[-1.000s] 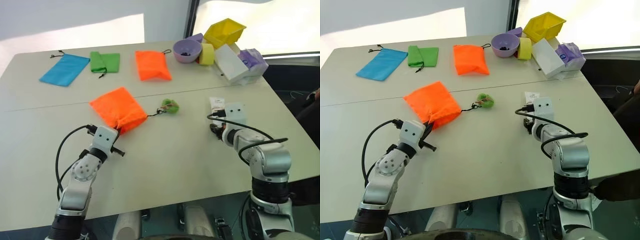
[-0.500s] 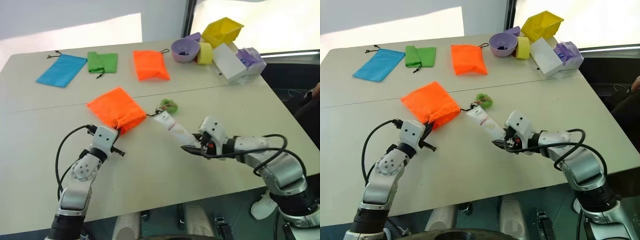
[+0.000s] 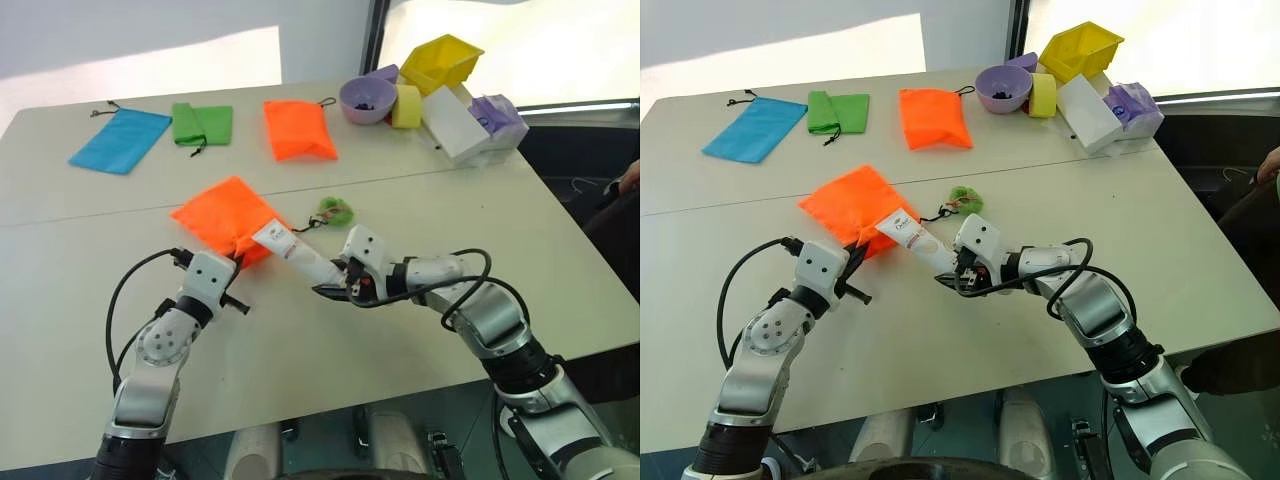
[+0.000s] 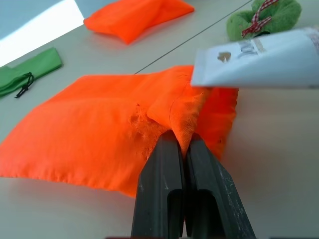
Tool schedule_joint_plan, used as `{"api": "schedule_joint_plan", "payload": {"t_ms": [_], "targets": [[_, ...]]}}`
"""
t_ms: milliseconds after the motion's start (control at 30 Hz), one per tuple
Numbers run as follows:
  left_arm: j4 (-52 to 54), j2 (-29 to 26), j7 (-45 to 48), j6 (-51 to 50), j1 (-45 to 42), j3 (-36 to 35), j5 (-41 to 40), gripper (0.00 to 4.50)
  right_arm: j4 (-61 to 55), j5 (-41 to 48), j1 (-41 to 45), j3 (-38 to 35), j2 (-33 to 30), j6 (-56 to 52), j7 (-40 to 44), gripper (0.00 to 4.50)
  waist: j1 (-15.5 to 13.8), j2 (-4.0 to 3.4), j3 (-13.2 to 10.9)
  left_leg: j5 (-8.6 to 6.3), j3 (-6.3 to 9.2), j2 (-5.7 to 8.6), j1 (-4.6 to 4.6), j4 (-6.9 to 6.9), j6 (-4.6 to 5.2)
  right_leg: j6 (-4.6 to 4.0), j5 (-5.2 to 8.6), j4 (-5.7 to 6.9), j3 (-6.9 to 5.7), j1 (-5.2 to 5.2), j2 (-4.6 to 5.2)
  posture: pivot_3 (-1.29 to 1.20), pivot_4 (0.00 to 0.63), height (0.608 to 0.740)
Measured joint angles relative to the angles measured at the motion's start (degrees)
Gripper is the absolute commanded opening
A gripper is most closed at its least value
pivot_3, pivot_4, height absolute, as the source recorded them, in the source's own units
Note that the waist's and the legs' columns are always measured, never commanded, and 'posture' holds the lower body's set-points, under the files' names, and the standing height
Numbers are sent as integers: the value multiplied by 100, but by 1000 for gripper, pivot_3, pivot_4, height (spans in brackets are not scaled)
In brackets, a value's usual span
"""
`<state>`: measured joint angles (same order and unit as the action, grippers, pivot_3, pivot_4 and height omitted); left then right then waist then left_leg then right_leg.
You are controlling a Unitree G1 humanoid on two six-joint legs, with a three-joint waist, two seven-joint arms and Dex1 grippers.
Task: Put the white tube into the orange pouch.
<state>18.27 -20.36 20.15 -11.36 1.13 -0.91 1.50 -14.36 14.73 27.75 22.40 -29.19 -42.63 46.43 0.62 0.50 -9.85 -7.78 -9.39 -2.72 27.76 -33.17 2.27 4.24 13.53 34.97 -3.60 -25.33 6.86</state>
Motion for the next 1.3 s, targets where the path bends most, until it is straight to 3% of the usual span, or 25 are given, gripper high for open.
{"api": "schedule_joint_plan", "payload": {"t_ms": [367, 533, 1300], "targets": [[44, -107, 28, -56, 99, -36, -3, 0, -117, -82, -313, -11, -537, 545, 589, 1844, 10, 3, 2, 1, -4, -12, -8, -2, -2, -8, -6, 1, -5, -1, -1, 0, 150, 740], [80, -147, 73, -57, 96, -41, -53, 0, 293, -271, -97, 91, -72, 562, 368, 1844, 16, 5, 3, 2, -5, -18, -9, -3, -4, -13, -10, 2, -7, -2, -4, 0, 150, 740], [241, -315, 297, -39, 298, -36, -208, 0, 1483, -942, 550, 112, 910, 983, -221, 1844, 20, 19, 15, 6, -59, -37, -9, 8, -11, -30, -26, 19, -2, -27, -2, 0, 150, 740]]}}
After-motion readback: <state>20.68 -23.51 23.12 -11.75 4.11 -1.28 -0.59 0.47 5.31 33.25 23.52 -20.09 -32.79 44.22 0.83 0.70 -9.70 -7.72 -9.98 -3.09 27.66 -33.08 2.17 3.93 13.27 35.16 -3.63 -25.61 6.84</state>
